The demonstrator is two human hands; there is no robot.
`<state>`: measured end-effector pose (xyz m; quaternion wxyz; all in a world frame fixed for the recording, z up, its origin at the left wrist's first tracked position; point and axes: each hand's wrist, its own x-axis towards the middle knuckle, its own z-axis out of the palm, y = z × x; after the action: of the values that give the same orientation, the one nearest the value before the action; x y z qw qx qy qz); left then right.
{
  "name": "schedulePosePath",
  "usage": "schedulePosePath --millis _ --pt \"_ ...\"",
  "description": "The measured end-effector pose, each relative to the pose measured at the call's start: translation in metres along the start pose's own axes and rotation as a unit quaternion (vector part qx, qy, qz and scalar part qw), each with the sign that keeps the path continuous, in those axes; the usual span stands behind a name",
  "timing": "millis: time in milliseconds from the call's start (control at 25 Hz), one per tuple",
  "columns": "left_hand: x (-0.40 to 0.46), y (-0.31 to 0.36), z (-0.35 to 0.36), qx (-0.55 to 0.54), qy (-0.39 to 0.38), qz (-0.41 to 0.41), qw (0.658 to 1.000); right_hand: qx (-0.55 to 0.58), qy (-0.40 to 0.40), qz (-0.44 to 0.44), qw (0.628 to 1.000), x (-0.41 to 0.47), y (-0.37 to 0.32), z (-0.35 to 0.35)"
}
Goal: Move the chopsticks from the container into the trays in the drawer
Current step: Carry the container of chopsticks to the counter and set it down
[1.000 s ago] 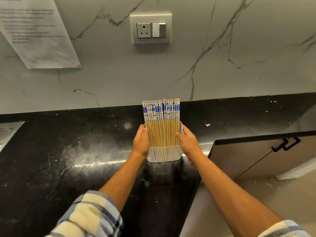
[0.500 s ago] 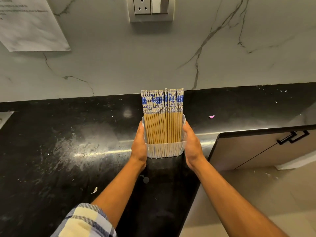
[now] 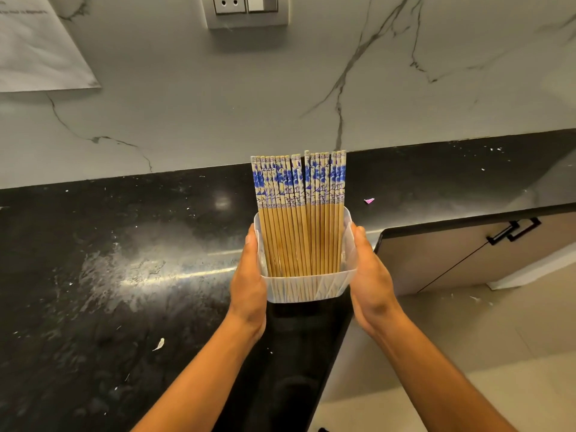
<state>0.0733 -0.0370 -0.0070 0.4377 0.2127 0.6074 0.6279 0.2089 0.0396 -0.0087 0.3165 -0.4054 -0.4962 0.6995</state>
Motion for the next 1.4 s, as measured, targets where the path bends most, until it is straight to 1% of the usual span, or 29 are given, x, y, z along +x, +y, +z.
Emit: schedulePosePath --millis 200,320,480,760,880,960,1080,1160,1240,1400 --pt "-0.041 0.024 0.004 0.005 -0.023 0.007 1.0 0.001 0.038 -0.013 0.999 -0.048 -0.026 -0.004" --pt "-0.062 0.025 -0.005 0.003 -0.045 0.006 0.999 -0.003 0.053 -0.02 0.998 -0.079 -0.027 0.002" --pt "-0.095 0.02 -0.028 -0.003 -0.051 0.006 0.999 0.005 0.072 -0.021 0.997 -0.119 -0.007 0.019" --pt "-0.151 -0.004 -0.091 0.006 -0.113 0.008 0.994 0.039 0.116 -0.024 0.992 -0.19 0.036 0.07" --pt "-0.171 -0.018 -0.108 0.018 -0.135 -0.001 0.991 0.064 0.148 -0.005 0.987 -0.217 0.052 0.078" --pt "-0.187 -0.023 -0.112 0.026 -0.147 -0.013 0.989 0.077 0.156 0.004 0.985 -0.237 0.063 0.078" --pt "-0.214 -0.03 -0.108 0.035 -0.142 -0.019 0.989 0.087 0.174 0.016 0.981 -0.27 0.078 0.07" --pt "-0.232 -0.035 -0.101 0.038 -0.165 -0.006 0.986 0.082 0.197 0.015 0.977 -0.294 0.085 0.061" --pt "-0.251 -0.041 -0.091 0.027 -0.195 -0.013 0.98 0.085 0.233 0.019 0.969 -0.324 0.086 0.052" --pt "-0.299 -0.061 -0.062 0.026 -0.285 -0.041 0.957 0.094 0.337 0.02 0.937 -0.395 0.09 0.031"
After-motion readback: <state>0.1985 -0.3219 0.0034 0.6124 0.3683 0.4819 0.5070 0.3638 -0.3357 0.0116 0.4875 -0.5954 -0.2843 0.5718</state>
